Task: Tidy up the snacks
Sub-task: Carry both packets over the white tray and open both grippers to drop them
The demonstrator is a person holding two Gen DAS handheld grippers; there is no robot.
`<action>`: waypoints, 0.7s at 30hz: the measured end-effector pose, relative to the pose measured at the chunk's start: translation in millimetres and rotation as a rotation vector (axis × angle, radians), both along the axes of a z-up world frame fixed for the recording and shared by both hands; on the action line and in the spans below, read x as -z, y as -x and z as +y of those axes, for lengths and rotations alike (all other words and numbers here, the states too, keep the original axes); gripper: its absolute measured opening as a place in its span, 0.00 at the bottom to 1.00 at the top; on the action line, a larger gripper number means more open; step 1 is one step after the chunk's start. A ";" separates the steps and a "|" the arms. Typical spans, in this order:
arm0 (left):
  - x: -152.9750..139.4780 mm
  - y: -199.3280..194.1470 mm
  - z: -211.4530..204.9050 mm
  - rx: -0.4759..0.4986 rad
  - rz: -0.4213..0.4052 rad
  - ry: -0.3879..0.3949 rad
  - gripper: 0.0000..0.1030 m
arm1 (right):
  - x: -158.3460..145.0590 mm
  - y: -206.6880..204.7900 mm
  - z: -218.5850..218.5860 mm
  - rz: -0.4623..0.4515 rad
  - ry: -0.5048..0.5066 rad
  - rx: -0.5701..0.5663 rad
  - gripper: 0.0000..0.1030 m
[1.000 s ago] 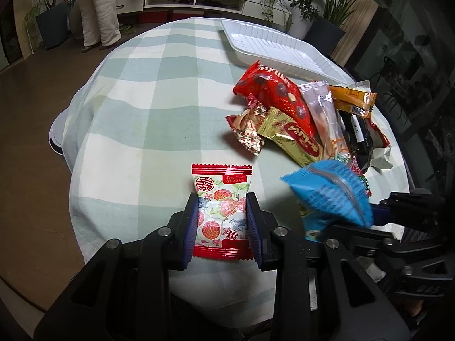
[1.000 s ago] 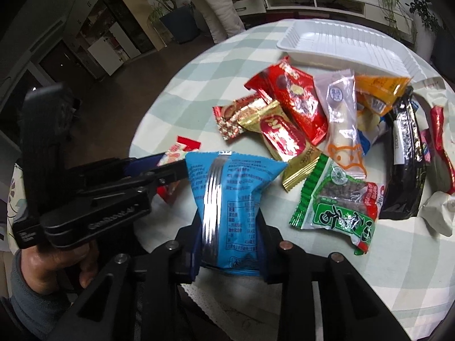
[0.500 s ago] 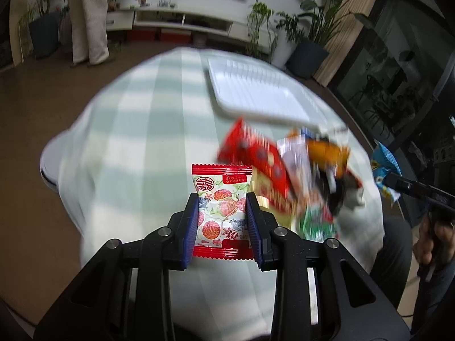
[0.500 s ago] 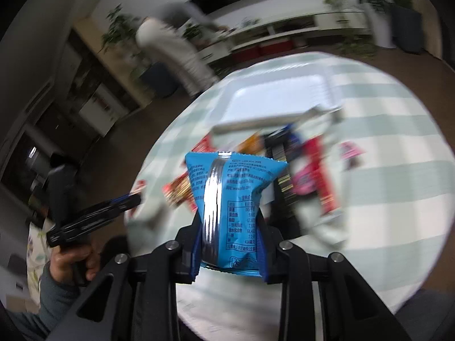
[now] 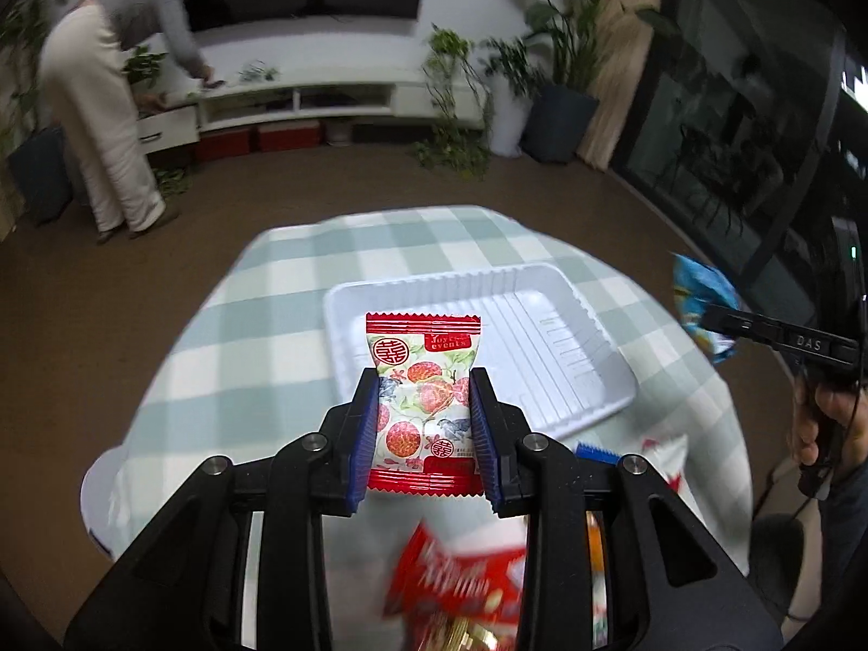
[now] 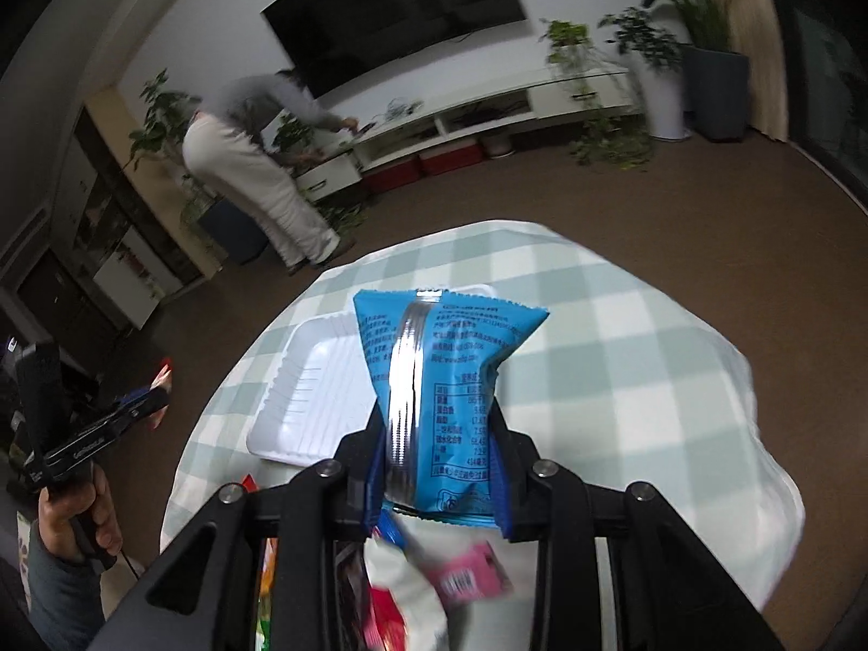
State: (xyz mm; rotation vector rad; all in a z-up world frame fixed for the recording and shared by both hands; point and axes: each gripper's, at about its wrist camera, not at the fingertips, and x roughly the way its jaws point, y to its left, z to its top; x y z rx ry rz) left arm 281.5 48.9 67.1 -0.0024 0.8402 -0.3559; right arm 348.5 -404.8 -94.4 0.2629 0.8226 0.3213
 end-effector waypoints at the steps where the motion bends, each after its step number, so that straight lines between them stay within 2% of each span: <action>1: 7.4 -13.5 -12.6 0.013 0.013 -0.015 0.29 | 6.1 -14.1 9.5 0.017 0.004 -0.016 0.32; 4: 34.3 -42.1 -34.6 0.021 0.064 -0.053 0.29 | 25.3 -45.1 31.4 0.063 0.035 -0.054 0.32; 8: 73.5 -70.6 -49.8 0.008 0.124 -0.094 0.29 | 48.4 -62.2 53.5 0.112 0.096 -0.101 0.32; 15: 126.8 -87.1 -60.1 0.006 0.178 -0.151 0.29 | 78.3 -84.7 61.4 0.174 0.149 -0.104 0.32; 21: 148.9 -95.8 -64.1 0.005 0.228 -0.186 0.31 | 96.6 -93.0 66.0 0.214 0.191 -0.116 0.33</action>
